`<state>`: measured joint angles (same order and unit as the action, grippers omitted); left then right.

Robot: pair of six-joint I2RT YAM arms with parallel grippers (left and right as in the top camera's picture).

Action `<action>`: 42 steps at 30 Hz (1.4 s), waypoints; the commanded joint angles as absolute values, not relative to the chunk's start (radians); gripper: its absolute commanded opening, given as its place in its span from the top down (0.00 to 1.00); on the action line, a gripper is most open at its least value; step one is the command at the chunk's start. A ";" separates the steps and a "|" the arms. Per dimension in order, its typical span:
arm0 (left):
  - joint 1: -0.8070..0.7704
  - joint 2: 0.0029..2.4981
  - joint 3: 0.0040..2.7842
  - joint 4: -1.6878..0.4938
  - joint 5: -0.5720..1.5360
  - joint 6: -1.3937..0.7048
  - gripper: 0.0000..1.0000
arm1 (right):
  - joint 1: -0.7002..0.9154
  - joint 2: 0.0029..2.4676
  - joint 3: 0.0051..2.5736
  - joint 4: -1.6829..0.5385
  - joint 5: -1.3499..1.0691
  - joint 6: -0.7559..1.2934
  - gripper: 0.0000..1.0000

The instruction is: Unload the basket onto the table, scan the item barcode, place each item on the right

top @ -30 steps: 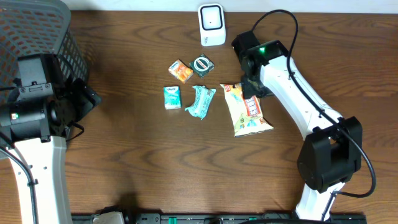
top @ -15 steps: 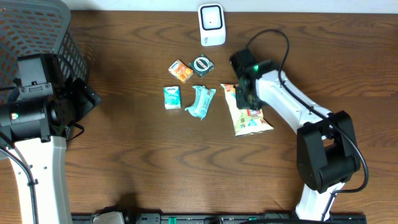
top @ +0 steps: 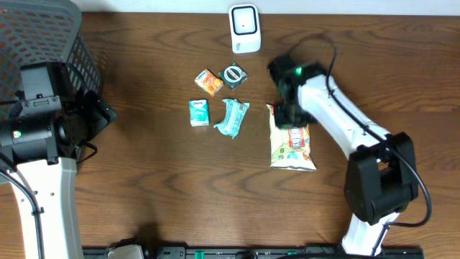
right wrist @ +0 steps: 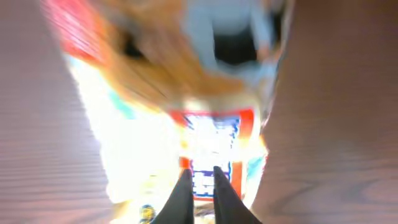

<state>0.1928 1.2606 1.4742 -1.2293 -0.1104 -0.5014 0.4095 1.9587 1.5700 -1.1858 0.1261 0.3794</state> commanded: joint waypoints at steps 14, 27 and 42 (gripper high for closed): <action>0.196 1.261 1.477 -1.230 -0.113 -0.511 0.02 | 0.404 1.949 1.454 -1.085 0.140 0.344 0.80; 0.196 1.261 1.477 -1.230 -0.113 -0.511 0.03 | 0.349 1.953 1.373 -0.645 -0.049 0.305 0.83; 0.196 1.261 1.477 -1.230 -0.113 -0.511 0.02 | 0.290 1.963 1.797 -1.180 -0.126 0.188 0.77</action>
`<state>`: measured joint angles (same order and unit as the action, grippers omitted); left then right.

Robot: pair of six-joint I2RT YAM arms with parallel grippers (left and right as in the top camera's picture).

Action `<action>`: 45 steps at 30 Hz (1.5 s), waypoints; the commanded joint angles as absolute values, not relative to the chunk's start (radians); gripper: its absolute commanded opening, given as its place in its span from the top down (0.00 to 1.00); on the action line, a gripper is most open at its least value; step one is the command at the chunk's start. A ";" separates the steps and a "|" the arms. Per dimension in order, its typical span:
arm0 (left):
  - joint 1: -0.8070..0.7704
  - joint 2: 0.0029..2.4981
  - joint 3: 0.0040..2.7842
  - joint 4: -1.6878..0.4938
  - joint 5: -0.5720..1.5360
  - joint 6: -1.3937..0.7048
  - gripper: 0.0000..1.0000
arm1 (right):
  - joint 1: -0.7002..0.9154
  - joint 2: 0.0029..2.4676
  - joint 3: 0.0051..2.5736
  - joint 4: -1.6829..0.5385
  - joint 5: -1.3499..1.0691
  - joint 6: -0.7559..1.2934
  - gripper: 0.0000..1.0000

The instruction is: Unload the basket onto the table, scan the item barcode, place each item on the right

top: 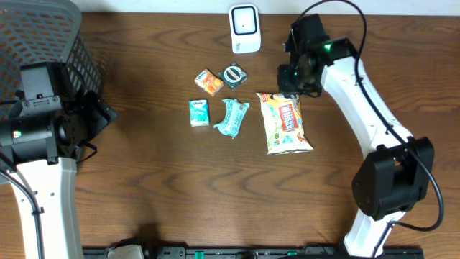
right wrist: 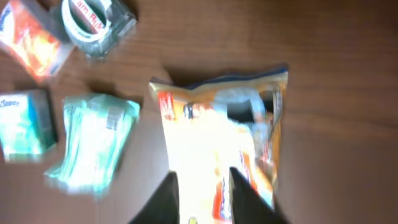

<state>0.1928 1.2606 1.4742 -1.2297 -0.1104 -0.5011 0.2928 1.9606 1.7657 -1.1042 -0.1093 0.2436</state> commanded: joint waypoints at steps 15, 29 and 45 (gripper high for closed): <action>0.196 1.261 1.477 -1.230 -0.113 -0.511 0.02 | 0.339 1.964 1.415 -1.199 -0.126 0.191 0.78; 0.196 1.261 1.477 -1.230 -0.113 -0.511 0.02 | 0.327 1.964 1.361 -0.765 -0.107 0.258 0.71; 0.196 1.261 1.477 -1.230 -0.113 -0.511 0.02 | 0.338 1.982 1.608 -0.890 0.075 0.297 0.39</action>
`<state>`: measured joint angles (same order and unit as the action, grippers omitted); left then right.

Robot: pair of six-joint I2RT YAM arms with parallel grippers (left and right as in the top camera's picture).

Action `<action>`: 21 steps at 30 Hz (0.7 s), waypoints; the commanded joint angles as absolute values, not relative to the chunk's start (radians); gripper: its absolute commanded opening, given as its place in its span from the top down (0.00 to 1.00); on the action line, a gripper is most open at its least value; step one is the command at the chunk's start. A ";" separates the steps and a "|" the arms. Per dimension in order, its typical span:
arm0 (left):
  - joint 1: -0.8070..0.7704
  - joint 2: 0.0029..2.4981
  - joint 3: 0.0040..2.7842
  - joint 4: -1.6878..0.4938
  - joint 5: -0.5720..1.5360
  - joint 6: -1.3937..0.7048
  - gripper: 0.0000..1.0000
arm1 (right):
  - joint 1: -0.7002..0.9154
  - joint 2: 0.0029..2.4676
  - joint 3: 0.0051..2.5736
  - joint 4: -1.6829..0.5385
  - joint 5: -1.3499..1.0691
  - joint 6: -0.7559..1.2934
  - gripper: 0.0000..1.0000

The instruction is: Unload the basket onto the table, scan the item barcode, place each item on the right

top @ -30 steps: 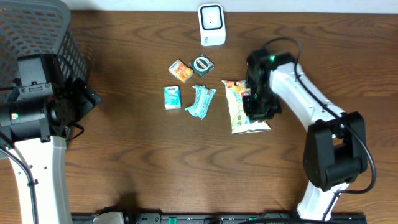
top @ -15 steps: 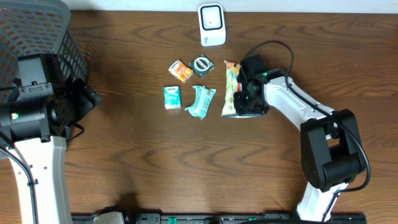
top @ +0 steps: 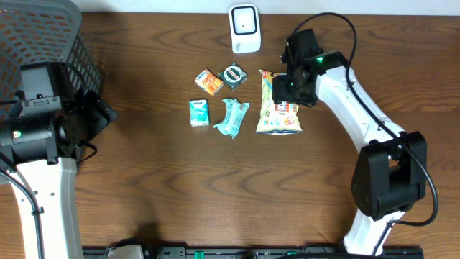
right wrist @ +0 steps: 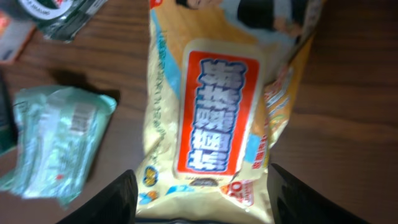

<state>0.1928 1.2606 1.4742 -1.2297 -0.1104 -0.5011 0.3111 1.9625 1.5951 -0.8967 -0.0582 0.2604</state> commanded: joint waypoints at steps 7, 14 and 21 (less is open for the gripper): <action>0.196 1.261 1.477 -1.230 -0.113 -0.511 0.02 | 0.374 2.097 1.606 -0.871 0.139 0.325 0.37; 0.196 1.261 1.477 -1.230 -0.113 -0.511 0.03 | 0.378 2.143 1.612 -0.928 0.149 0.325 0.26; 0.196 1.261 1.477 -1.230 -0.113 -0.511 0.03 | 0.377 2.064 1.718 -1.048 0.152 0.325 0.13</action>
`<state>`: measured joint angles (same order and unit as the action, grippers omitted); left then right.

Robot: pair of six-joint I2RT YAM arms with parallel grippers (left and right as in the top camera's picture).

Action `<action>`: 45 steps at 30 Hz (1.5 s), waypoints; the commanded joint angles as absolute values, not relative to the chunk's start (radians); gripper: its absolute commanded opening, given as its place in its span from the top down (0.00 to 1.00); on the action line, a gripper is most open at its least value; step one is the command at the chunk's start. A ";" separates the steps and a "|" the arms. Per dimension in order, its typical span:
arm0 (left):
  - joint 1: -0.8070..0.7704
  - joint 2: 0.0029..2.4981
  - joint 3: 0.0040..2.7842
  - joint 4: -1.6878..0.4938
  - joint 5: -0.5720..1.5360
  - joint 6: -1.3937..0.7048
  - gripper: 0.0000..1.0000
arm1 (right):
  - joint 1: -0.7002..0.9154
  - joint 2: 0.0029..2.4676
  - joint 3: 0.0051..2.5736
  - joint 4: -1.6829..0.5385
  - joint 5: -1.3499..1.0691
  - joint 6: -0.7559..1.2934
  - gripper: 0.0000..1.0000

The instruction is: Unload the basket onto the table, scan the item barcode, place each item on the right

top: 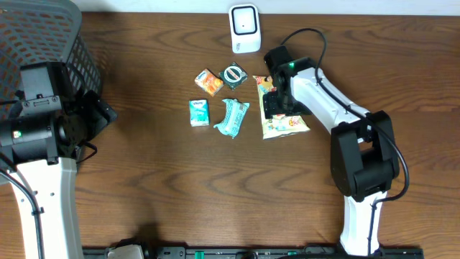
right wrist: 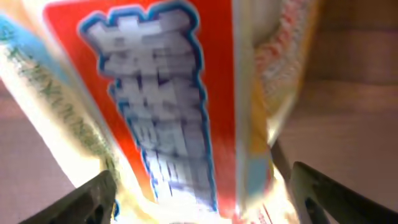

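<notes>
The snack bag, yellow with a red and blue label, lies right of the small items and below the white scanner. My right gripper hangs over the bag's upper half. In the right wrist view the bag fills the frame, blurred and very close. The right gripper is open, its fingers set wide on either side of the bag. A gap shows beside the right finger. My left arm stands at the far left, its jaws too dark to read.
An orange packet, a tape roll pack, a teal tissue box and a teal wipes pack lie left of the bag. A dark mesh basket fills the back left corner.
My right gripper has come down much closer to the bag and shifted slightly left, still open. The bag's lower end has swung to the right.
The right gripper was first shut, low on the bag, which lay farther toward the front. Later the bag lay higher up the table with the fingers slightly apart at its top. Then the bag lay near the scanner under wide-open fingers, which now straddle it.
</notes>
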<state>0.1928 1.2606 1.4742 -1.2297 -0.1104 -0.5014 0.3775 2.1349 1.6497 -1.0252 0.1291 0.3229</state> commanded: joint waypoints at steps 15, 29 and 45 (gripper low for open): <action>0.196 1.261 1.477 -1.230 -0.113 -0.511 0.02 | 0.504 2.064 1.779 -0.992 0.254 0.280 0.01; 0.196 1.261 1.477 -1.230 -0.113 -0.511 0.02 | 0.588 2.107 1.774 -0.999 0.337 0.280 0.01; 0.196 1.261 1.477 -1.230 -0.113 -0.511 0.02 | 0.590 2.108 1.774 -1.010 0.153 0.280 0.01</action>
